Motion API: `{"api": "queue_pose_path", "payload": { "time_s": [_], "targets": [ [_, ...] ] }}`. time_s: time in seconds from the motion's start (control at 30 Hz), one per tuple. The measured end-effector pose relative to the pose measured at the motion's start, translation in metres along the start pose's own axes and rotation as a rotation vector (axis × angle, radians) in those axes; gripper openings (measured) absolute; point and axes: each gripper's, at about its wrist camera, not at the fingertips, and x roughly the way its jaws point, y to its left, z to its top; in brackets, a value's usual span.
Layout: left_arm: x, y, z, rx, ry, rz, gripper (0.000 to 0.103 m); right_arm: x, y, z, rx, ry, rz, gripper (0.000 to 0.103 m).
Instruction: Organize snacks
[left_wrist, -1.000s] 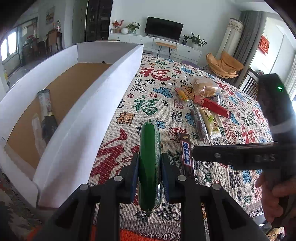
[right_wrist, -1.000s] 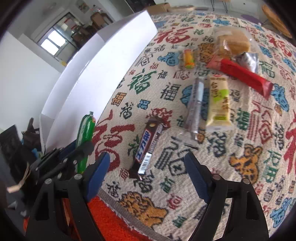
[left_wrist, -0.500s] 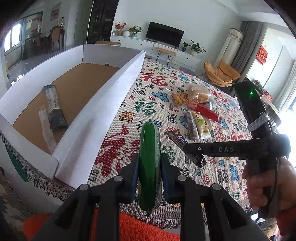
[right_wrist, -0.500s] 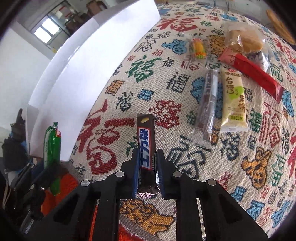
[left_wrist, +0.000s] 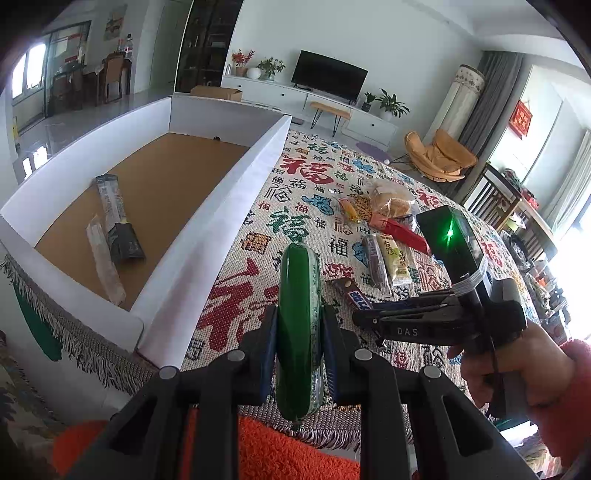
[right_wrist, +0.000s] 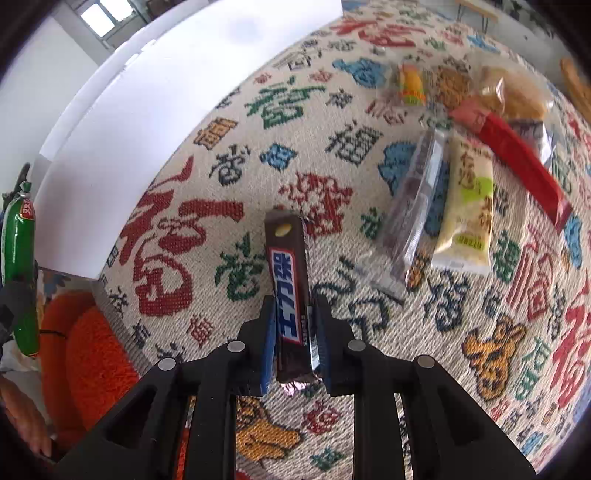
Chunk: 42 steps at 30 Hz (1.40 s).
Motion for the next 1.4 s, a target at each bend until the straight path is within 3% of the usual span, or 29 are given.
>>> {"api": "queue_pose_path", "payload": {
  "time_s": [0.03, 0.07, 0.1, 0.2, 0.33, 0.5, 0.63, 0.7, 0.73, 0.77, 0.8, 0.9, 1.0, 1.1, 1.17, 1.3, 1.4],
  "targets": [
    [0.000, 0.001, 0.000, -0.003, 0.000, 0.000, 0.022, 0.000, 0.002, 0.002, -0.011, -0.003, -0.021, 0.032],
    [0.000, 0.001, 0.000, -0.006, 0.000, -0.001, 0.022, 0.001, 0.003, 0.004, -0.014, -0.009, -0.023, 0.031],
    [0.000, 0.003, 0.000, -0.011, -0.001, -0.005, 0.022, 0.002, 0.004, 0.005, -0.025, -0.004, -0.026, 0.019],
    [-0.009, 0.010, 0.005, -0.042, -0.009, -0.037, 0.022, -0.004, 0.006, 0.009, -0.052, -0.006, -0.040, 0.018],
    [-0.029, 0.040, 0.032, -0.102, -0.055, -0.052, 0.022, -0.057, 0.012, 0.038, -0.016, -0.114, 0.071, 0.018],
    [-0.032, 0.093, 0.081, -0.155, -0.097, 0.046, 0.022, -0.121, 0.074, 0.113, -0.091, -0.311, 0.178, 0.018],
    [-0.015, 0.124, 0.107, -0.134, -0.072, 0.187, 0.023, -0.111, 0.126, 0.165, -0.134, -0.348, 0.237, 0.019],
    [-0.009, 0.137, 0.109, -0.142, -0.068, 0.240, 0.041, -0.096, 0.140, 0.181, -0.125, -0.342, 0.255, 0.026],
    [-0.008, 0.140, 0.108, -0.145, -0.066, 0.256, 0.064, -0.089, 0.143, 0.184, -0.110, -0.346, 0.246, 0.036],
    [-0.009, 0.143, 0.107, -0.144, -0.074, 0.273, 0.077, -0.087, 0.144, 0.183, -0.096, -0.353, 0.240, 0.042],
    [-0.012, 0.143, 0.105, -0.136, -0.093, 0.290, 0.078, -0.087, 0.143, 0.180, -0.085, -0.364, 0.243, 0.048],
    [-0.018, 0.132, 0.093, -0.123, -0.123, 0.283, 0.078, -0.097, 0.133, 0.160, -0.095, -0.408, 0.215, 0.051],
    [-0.023, 0.094, 0.081, -0.106, -0.136, 0.192, 0.079, -0.108, 0.108, 0.130, -0.138, -0.461, 0.125, 0.061],
    [-0.022, 0.038, 0.062, -0.029, -0.133, 0.075, 0.086, -0.108, 0.068, 0.086, -0.159, -0.500, -0.006, 0.067],
    [-0.014, 0.000, 0.048, 0.022, -0.108, -0.018, 0.094, -0.098, 0.032, 0.052, -0.143, -0.495, -0.103, 0.067],
    [0.021, -0.053, 0.013, 0.055, 0.014, -0.189, 0.095, -0.066, -0.047, -0.013, -0.072, -0.424, -0.330, 0.067],
    [0.053, -0.077, -0.001, 0.122, 0.080, -0.158, 0.095, -0.053, -0.104, -0.052, 0.045, -0.369, -0.417, 0.067]
  ]
}}
